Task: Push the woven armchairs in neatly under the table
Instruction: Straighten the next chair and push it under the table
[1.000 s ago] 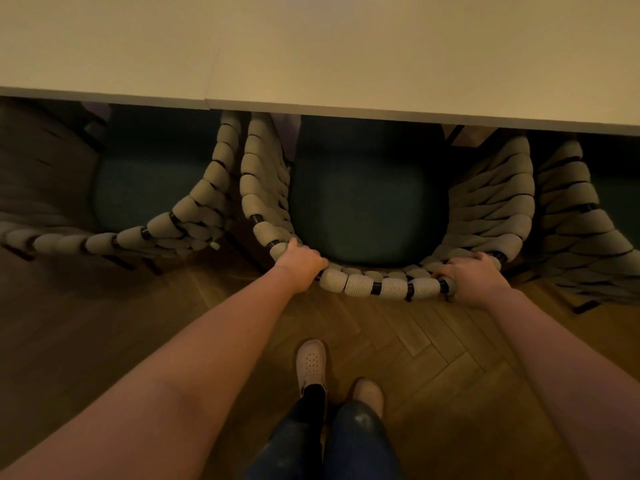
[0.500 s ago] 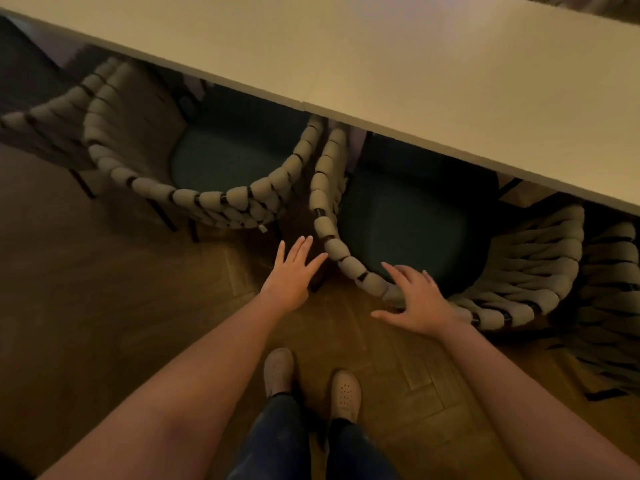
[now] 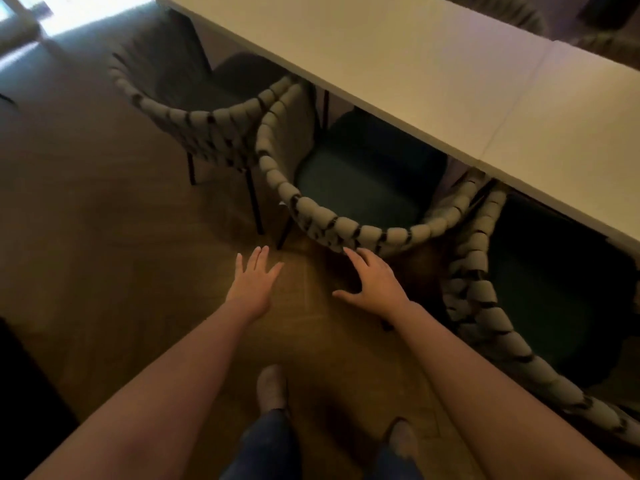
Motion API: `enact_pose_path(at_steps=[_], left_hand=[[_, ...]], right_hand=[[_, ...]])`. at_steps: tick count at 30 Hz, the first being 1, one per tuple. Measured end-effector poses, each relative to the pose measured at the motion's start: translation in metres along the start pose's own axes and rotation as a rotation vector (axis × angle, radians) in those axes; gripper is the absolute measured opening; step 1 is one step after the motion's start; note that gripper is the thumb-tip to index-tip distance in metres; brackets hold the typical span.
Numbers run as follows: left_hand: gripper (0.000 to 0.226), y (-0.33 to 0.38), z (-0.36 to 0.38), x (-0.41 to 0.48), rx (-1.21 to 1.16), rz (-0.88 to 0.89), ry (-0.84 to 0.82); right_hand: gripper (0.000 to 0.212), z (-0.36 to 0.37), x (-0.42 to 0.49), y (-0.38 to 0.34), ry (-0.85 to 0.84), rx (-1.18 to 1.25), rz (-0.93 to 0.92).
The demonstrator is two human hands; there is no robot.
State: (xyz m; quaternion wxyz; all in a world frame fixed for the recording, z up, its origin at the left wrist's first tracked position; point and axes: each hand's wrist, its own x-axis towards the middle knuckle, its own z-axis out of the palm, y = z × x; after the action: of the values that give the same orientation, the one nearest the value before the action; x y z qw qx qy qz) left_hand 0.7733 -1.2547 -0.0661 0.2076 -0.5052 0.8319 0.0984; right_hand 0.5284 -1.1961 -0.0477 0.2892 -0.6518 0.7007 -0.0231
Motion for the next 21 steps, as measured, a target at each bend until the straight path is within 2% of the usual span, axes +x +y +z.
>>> enact_pose_path(at_steps=[4,8,18,21], left_hand=[[0.076,-0.102,-0.006,0.003,0.054,-0.053,-0.060],[0.078,-0.179,-0.023,0.017,0.043,-0.117,-0.072],[0.077,-0.320,-0.101,0.151,-0.020,-0.150,0.022],[0.079,-0.358,-0.129,0.198,0.001,-0.147,0.000]], right_hand=[[0.090,0.009,0.059,-0.082,0.021,0.064,0.031],[0.088,0.007,0.113,-0.144,0.018,0.049,-0.030],[0.083,-0.031,0.310,-0.219,0.024,0.014,-0.011],[0.085,-0.047,0.375,-0.241,0.036,0.004,-0.006]])
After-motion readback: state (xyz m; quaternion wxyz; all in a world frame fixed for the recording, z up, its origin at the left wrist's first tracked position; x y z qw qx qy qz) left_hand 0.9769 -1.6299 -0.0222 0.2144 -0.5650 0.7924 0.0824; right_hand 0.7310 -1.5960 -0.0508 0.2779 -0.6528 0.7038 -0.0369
